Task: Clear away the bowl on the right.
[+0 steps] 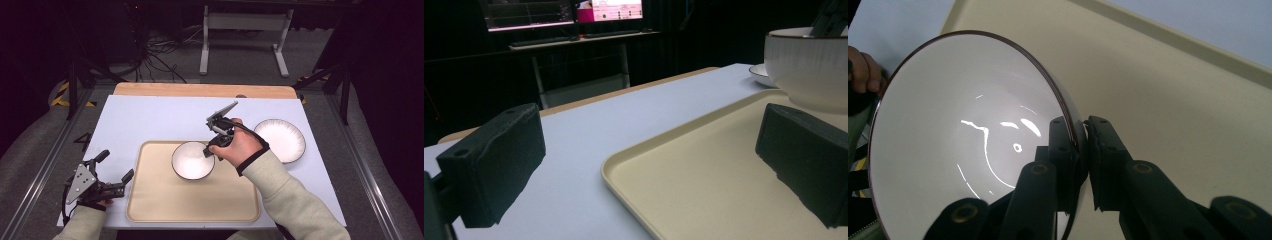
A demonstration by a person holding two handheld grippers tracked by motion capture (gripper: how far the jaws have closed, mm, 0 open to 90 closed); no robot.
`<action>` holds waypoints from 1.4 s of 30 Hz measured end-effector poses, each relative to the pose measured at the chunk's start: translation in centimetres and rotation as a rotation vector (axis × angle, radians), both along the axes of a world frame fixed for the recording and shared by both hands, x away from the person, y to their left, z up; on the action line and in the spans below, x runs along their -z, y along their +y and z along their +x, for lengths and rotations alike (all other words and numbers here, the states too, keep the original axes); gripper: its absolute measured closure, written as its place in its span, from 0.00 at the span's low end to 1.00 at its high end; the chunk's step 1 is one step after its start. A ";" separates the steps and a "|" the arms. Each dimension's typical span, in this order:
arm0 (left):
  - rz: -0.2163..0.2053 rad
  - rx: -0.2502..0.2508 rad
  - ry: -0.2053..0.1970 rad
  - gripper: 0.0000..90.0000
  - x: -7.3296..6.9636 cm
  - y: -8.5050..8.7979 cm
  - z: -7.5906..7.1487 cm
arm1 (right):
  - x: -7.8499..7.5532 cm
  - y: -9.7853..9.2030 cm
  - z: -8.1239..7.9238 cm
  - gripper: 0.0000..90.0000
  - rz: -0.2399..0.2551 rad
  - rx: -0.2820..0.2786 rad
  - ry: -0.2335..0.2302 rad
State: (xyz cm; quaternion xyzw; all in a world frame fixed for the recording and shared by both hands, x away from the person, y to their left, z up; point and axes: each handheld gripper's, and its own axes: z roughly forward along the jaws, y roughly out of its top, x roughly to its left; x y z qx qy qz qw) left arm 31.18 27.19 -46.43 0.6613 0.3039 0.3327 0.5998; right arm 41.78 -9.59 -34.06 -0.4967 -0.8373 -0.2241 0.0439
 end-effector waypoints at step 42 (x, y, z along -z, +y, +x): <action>-0.014 0.001 0.026 0.00 -0.1 0.1 0.1 | 5.2 0.1 0.2 0.86 -0.021 -0.040 -0.006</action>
